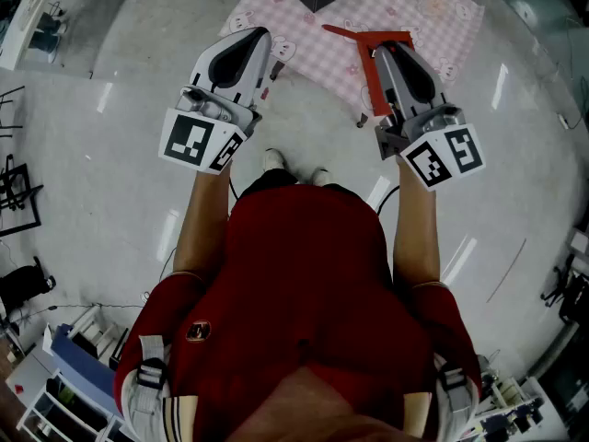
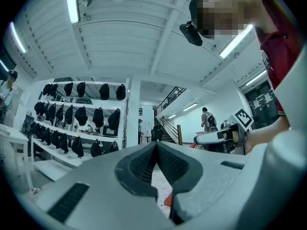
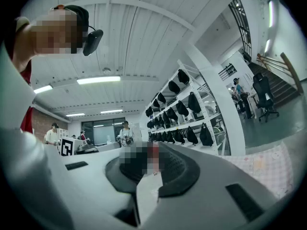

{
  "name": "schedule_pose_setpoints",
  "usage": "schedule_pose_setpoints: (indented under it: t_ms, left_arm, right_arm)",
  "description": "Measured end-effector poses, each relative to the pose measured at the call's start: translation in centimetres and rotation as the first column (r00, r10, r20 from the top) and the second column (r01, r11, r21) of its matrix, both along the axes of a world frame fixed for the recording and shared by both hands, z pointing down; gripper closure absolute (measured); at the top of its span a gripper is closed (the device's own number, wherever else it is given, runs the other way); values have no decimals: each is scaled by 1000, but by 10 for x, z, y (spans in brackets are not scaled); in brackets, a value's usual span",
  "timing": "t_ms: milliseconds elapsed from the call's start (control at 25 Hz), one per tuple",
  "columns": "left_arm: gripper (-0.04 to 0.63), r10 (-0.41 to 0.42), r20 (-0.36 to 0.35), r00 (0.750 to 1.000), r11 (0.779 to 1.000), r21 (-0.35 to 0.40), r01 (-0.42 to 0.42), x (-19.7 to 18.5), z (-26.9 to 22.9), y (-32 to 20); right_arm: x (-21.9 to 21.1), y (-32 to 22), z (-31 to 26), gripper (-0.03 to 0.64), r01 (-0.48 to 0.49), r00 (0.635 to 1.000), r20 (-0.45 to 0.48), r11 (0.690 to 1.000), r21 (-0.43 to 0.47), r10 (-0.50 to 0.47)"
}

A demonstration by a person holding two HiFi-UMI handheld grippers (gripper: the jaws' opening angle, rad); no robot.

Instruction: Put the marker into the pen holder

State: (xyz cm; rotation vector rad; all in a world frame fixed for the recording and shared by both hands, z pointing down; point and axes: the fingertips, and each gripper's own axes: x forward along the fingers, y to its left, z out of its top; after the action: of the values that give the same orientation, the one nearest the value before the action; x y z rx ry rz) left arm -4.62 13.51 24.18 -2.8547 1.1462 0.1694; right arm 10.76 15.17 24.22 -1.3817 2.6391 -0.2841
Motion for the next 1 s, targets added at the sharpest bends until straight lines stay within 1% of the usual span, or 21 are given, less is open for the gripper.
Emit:
schedule_pose_setpoints:
  t_ms: [120,280,520,840,1000]
  left_arm:
    - [588,1,-6,1000,1000,1,-1,-16,-2,-7]
    - [588,9,-16,1000,1000,-1,-9,-33,1,-18]
    - [588,43,-28,999,999,-8,-43,-54,6,-35]
    - [588,82,-43,996,996,-20,-83,-93,16,-54]
    - [588,82,-41,996,996,-26,-83,-112,24,-63]
  right_arm:
    - [-16,-6,0,576,-2,1000,-28,1000,0,2]
    - [-31,-14,3,575,-15,1000,-26,1000,-3,15]
    - [-41,-31,7,575,-72,997,-33,997,-23,71]
    - [-64,-57,15,575,-150,987,-70,988,-33,147]
    - [-68,-71,23,575,-193,978,-93,980,-42,189]
